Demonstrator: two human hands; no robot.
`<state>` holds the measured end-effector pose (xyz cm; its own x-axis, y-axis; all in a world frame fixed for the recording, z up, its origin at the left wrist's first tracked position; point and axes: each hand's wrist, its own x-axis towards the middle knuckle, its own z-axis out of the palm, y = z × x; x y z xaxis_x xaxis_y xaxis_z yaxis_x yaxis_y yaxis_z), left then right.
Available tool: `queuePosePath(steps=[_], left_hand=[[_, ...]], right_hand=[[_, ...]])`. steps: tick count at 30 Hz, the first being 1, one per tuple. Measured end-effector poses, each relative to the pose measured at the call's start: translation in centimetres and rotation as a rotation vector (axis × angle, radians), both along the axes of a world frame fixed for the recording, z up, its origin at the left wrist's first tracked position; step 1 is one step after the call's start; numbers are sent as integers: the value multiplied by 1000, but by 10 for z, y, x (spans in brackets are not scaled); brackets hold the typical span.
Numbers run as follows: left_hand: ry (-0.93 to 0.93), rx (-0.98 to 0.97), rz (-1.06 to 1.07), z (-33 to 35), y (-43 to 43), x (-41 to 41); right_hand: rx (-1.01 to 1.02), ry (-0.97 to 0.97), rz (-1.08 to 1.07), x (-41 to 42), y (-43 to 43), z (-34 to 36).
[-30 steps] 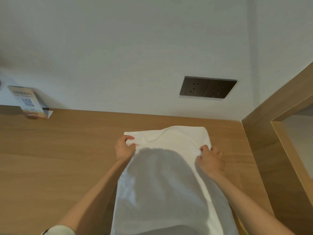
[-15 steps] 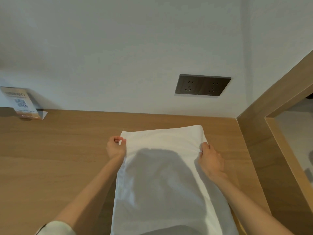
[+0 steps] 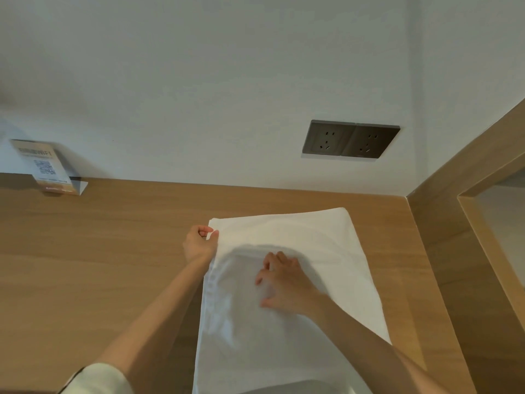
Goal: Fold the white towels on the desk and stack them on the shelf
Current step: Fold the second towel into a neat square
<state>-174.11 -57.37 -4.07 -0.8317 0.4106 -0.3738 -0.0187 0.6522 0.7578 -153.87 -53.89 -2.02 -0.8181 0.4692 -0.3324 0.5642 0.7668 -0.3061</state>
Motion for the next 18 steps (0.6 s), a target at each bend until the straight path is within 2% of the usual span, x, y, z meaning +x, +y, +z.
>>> queuePosePath(steps=[6,13,16,18], left_hand=[[-2,17,0,0,-1,1],[-1,53,42,-5,-1,6],[10,14,42,-4,0,6],[15,-40,39,-1,2,4]], right_hand=[[-10,-23,62,-4,-9,-4],[-234,-66,15,7,-4,3],[-320,-35,-56,10,1,8],[-362,42,-199,12,9,14]])
